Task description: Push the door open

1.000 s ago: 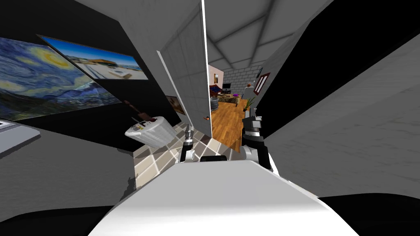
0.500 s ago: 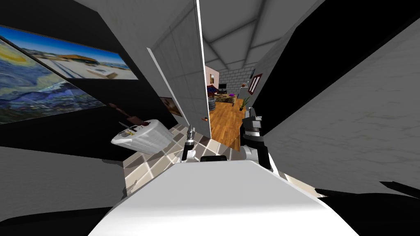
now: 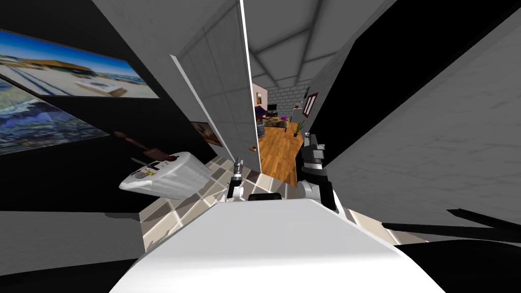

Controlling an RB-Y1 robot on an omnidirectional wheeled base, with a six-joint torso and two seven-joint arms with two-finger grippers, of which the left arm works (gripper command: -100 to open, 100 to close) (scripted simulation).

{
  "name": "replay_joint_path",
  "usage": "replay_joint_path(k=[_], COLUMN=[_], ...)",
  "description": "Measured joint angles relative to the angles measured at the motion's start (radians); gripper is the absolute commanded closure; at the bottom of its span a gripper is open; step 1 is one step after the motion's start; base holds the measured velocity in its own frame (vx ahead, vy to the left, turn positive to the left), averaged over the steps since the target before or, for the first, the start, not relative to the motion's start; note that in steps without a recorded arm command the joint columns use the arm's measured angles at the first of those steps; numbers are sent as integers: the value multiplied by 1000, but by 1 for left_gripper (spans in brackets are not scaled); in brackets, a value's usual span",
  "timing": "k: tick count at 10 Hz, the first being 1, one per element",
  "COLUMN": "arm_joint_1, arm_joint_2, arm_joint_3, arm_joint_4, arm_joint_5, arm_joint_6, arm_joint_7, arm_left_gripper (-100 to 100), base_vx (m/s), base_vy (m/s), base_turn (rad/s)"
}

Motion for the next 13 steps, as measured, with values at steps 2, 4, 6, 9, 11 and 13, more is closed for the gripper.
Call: replay_joint_path(k=[2,4,6,9,11,13], arm_joint_1=[-21,-45,-61,-100,-115,-138], arm_joint_2=[5,8,12,14,16,18], arm_joint_3=[-5,-5,-11,-17,-20,-22], arm_joint_4=[51,110,166,259,301,353], arm_joint_5=[8,13,19,30,35,41], arm_joint_6=[-3,-11,-17,-23,-26,-29], arm_joint_7=[2,5,8,9,11,13], arm_left_gripper=[-100,-100,-100,-100,-100,-100], base_vx=[51,31,48,58,18,33], base_vy=[87,72,104,101,55,87], base_turn=[-129,-143,-204,-190,-75,-192])
